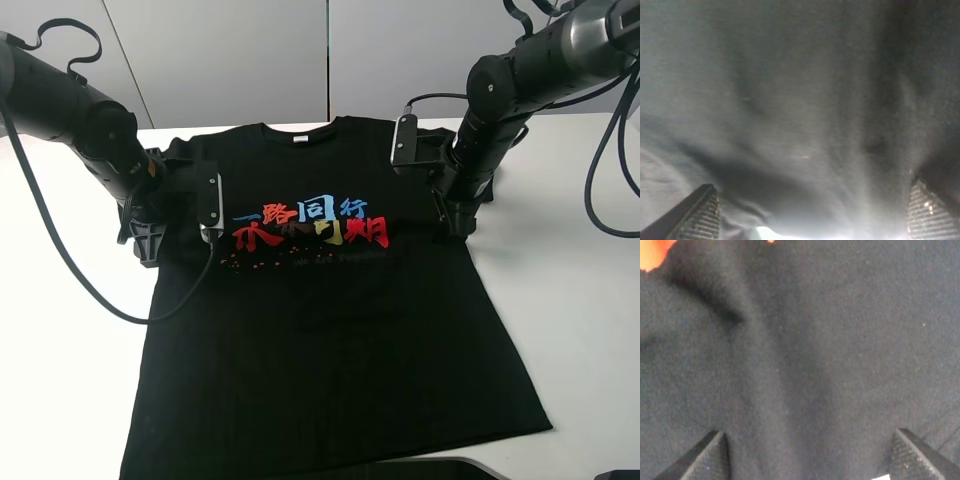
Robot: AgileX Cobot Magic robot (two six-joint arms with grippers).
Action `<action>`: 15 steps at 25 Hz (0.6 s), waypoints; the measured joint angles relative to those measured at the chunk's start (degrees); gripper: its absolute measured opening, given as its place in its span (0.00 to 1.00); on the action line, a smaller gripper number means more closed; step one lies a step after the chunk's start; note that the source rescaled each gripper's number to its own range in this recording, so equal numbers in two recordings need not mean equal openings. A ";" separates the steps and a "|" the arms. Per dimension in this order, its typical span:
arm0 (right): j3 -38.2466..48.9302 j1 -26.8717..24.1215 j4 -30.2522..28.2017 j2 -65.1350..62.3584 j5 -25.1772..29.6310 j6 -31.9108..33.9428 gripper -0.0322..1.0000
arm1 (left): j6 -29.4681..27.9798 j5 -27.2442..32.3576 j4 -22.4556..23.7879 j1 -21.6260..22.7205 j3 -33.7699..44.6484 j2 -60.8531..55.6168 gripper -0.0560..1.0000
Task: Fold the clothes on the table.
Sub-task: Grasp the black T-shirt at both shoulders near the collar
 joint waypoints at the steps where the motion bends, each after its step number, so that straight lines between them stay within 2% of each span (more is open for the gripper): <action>1: 0.00 0.00 0.00 0.00 0.00 0.00 0.74 | 1.72 0.75 -1.13 0.00 0.00 0.00 0.98; 4: 0.00 0.00 0.00 0.00 0.00 0.00 0.74 | 5.22 2.17 -3.64 0.00 -0.11 0.00 0.90; 10: 0.00 0.00 0.00 0.00 0.00 0.00 0.74 | 6.45 4.32 -5.08 -0.23 -0.01 0.12 0.60; 15: 0.00 0.00 0.00 0.00 0.10 0.00 0.74 | 6.56 4.91 -5.32 -0.33 0.09 0.12 0.47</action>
